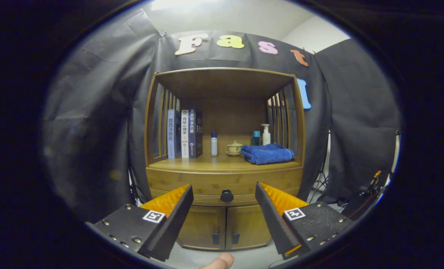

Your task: Pull open the drawer, take out the items inside it, and place them on the countertop above the cabinet.

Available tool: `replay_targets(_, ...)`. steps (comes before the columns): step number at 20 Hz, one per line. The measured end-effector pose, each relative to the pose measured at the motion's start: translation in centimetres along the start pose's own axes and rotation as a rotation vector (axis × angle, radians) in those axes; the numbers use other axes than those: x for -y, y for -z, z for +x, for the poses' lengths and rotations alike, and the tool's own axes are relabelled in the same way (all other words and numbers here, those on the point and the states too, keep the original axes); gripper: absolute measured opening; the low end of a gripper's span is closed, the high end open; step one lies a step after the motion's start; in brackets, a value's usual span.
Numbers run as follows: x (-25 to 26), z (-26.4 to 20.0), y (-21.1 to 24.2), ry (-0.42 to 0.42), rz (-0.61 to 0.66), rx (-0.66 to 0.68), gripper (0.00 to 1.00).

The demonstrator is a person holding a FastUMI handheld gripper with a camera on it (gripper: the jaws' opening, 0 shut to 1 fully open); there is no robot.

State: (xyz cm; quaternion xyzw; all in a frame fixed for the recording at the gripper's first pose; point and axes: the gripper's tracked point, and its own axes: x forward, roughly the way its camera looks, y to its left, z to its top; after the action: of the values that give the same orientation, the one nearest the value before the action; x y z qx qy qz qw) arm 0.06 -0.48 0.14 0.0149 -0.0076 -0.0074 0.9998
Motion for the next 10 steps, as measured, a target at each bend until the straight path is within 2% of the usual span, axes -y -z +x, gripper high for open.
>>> replay_targets(10,-0.18,0.85,0.95,-0.001,-0.002,-0.02,1.0)
